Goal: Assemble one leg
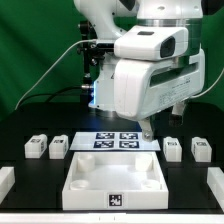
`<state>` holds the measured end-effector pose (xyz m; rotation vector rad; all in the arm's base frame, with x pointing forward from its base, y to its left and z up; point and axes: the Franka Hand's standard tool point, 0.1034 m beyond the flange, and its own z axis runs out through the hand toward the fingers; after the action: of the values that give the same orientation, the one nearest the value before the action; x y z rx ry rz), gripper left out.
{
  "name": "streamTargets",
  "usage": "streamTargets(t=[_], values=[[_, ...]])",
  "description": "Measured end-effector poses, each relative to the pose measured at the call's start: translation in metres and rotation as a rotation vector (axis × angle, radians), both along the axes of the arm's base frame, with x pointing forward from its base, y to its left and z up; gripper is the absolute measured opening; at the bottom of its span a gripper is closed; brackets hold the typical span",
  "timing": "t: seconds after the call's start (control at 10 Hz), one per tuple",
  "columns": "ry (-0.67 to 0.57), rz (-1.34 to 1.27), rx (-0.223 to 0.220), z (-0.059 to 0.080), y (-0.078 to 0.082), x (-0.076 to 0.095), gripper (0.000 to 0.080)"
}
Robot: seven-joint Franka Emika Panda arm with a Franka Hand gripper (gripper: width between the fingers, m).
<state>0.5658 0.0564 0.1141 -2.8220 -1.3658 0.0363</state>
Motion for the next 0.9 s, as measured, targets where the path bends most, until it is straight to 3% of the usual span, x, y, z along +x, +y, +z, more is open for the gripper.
streamTargets(t=[0.9], values=[[0.002, 0.041, 0.001, -0.0012, -0.0001, -0.0011, 0.0650]])
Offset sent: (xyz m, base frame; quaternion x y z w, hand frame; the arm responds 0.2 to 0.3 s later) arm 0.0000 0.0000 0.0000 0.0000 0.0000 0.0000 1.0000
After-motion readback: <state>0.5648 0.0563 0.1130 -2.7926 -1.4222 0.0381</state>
